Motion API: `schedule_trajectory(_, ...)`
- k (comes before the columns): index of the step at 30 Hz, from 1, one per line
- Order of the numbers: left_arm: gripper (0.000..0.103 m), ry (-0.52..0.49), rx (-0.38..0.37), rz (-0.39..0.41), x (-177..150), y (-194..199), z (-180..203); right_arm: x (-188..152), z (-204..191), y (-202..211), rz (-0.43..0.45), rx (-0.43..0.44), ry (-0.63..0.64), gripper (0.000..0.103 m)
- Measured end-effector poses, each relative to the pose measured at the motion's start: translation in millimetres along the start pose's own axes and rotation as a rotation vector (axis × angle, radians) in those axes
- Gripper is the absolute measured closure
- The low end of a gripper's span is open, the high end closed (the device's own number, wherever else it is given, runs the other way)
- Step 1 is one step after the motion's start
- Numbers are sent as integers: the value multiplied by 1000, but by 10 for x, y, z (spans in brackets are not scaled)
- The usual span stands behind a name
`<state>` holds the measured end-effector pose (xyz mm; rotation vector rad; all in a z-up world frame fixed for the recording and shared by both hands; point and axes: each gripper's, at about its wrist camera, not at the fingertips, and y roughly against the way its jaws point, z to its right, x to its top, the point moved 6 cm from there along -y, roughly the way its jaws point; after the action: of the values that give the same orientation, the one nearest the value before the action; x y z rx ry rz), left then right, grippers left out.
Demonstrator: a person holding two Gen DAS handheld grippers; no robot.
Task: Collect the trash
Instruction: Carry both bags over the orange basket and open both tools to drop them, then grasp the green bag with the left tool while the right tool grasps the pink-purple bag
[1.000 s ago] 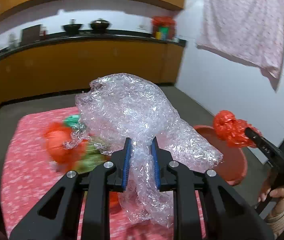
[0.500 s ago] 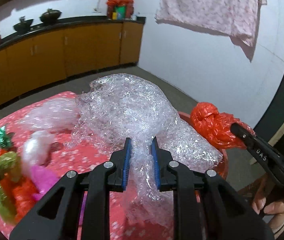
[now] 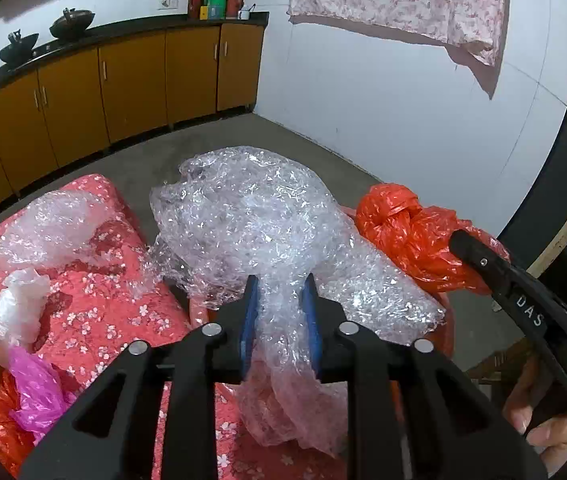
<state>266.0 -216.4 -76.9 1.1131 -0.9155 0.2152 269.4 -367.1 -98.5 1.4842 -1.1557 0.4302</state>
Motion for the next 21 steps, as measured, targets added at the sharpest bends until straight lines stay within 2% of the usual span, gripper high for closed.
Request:
schedule_trajectory(1, 68, 2, 1, -6, -1, -17, 6, -2, -6, -10, -2, 6, -3, 96)
schedule_trajectory(3, 50, 7, 10, -6, 18, -33, -17, 1, -8, -16, -5, 17, -10, 92)
schedule_trajectory(7, 42, 27, 23, -15, -25, -50, -95, -14, 0, -15, -5, 21, -14, 85)
schedule_trajectory(10, 36, 55, 45, -15, -53, -1, -206, -12, 6, 24, 7, 10, -14, 67)
schedule_trajectory(12, 27, 76, 65, 0, -71, 86, -298, -3, 4, 61, 22, 0, -11, 47)
schedule_trajectory(13, 25, 80, 78, 12, -80, 143, -341, 2, -6, 85, 31, -7, -4, 42)
schedule_trajectory(15, 15, 84, 106, 35, -103, 254, -412, 16, -30, 130, 51, -16, 14, 18)
schedule_trajectory(18, 10, 91, 146, 70, -149, 444, -527, 20, -134, 229, 104, -40, 53, 5)
schedule_trajectory(21, 7, 104, 184, 100, -201, 645, -647, -9, -289, 261, 112, -40, 97, 4)
